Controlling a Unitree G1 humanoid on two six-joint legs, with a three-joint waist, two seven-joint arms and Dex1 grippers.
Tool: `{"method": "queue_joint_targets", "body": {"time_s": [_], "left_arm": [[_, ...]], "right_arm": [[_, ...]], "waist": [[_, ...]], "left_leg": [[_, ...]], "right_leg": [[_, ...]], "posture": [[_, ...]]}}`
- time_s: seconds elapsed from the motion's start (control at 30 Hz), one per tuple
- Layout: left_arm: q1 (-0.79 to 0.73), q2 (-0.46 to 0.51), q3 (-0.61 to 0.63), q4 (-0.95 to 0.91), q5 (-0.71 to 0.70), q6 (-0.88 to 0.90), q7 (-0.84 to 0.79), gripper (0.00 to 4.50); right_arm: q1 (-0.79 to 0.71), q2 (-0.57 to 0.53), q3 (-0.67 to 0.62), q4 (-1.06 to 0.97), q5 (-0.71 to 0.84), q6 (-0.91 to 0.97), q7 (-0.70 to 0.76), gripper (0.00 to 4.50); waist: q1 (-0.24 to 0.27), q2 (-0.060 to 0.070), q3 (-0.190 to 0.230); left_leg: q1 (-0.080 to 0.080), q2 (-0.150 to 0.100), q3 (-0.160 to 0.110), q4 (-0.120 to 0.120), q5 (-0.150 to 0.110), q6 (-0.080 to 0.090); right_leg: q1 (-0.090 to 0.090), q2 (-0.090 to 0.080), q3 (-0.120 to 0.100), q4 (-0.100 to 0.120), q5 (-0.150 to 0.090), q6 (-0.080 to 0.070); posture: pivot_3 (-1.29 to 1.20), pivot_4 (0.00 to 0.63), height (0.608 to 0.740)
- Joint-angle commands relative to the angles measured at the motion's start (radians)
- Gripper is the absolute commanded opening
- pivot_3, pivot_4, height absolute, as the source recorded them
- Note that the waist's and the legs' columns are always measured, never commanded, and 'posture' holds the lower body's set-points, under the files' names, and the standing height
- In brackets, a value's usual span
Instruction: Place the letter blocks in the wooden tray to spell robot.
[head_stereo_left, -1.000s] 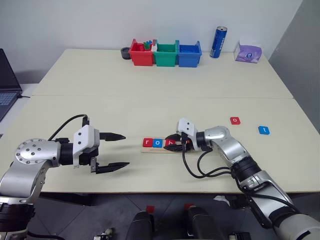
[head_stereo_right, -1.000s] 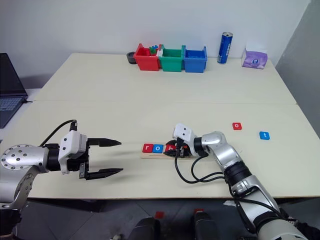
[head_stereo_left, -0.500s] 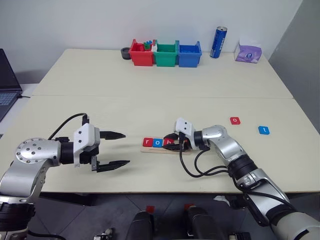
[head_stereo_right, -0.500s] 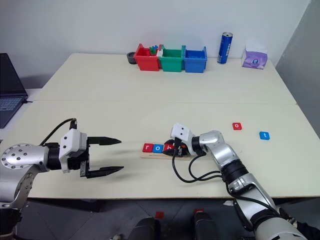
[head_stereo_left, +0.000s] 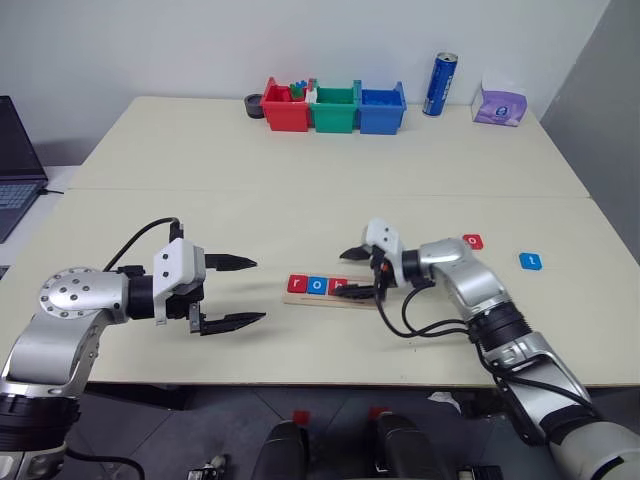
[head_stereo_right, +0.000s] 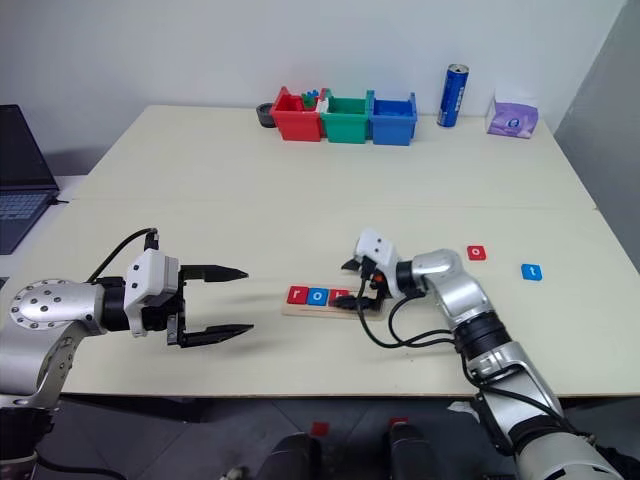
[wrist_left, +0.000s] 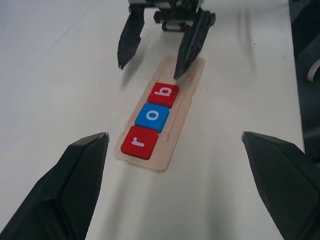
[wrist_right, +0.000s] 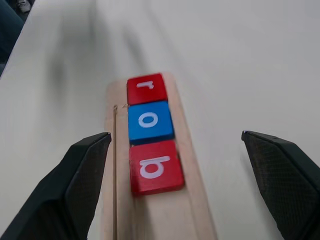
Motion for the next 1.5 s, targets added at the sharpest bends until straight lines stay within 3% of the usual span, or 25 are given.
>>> {"method": "queue_joint_targets", "body": {"time_s": [0.03, 0.17, 0.3, 0.53, 0.77, 1.33, 1.5], "left_arm": [[-0.059, -0.051, -0.018, -0.038, -0.006, 0.033, 0.077, 4.5], [-0.188, -0.232, -0.105, -0.099, 0.01, 0.129, 0.267, 4.5], [-0.248, -0.409, -0.243, -0.115, 0.09, 0.194, 0.423, 4.5], [-0.294, -0.53, -0.353, -0.065, 0.172, 0.207, 0.5, 4.5], [-0.345, -0.577, -0.354, -0.014, 0.206, 0.194, 0.54, 4.5], [-0.297, -0.548, -0.346, -0.098, 0.21, 0.245, 0.545, 4.5], [-0.296, -0.548, -0.344, -0.102, 0.207, 0.25, 0.543, 4.5]], "right_arm": [[0.036, -0.052, -0.099, -0.193, 0.077, 0.144, -0.048, 4.46], [0.101, -0.058, -0.275, -0.381, 0.141, 0.333, -0.244, 4.46], [0.181, -0.033, -0.38, -0.358, 0.004, 0.312, -0.569, 4.46], [0.25, -0.005, -0.401, -0.28, -0.093, 0.229, -0.803, 4.46], [0.232, 0.017, -0.406, -0.144, -0.103, 0.156, -0.9, 4.46], [0.113, 0.051, -0.515, 0.089, -0.011, 0.201, -1.001, 4.46], [0.126, 0.063, -0.497, 0.055, -0.008, 0.212, -1.007, 2.91]], "waist": [[0.001, 0.0, 0.0], [0.006, -0.001, 0.0], [0.002, -0.002, -0.001], [-0.016, -0.001, -0.001], [-0.012, 0.0, -0.002], [-0.007, 0.0, -0.002], [-0.007, 0.0, -0.002]], "left_leg": [[0.0, 0.0, 0.0, 0.0, 0.0, 0.0], [-0.001, -0.001, -0.001, 0.001, 0.0, 0.0], [0.0, -0.002, 0.0, 0.001, 0.0, 0.0], [0.001, -0.001, 0.002, -0.001, 0.0, 0.0], [0.001, -0.001, 0.003, 0.0, 0.0, 0.0], [0.001, -0.002, 0.003, 0.0, 0.0, 0.0], [0.001, -0.002, 0.003, 0.0, 0.0, 0.0]], "right_leg": [[0.0, 0.0, 0.0, 0.0, 0.0, 0.0], [0.001, 0.0, 0.0, 0.0, 0.001, 0.001], [0.001, 0.0, 0.002, 0.0, 0.001, 0.002], [0.0, 0.001, 0.005, 0.001, 0.002, 0.002], [0.001, 0.001, 0.005, 0.0, 0.002, 0.002], [0.001, 0.0, 0.005, 0.0, 0.002, 0.002], [0.001, 0.0, 0.005, 0.0, 0.002, 0.002]], "posture": [[0.0, 0.15, 0.74], [0.0, 0.15, 0.74], [0.0, 0.15, 0.74], [0.0, 0.15, 0.74], [0.0, 0.15, 0.74], [0.0, 0.15, 0.74], [0.0, 0.15, 0.74]]}}
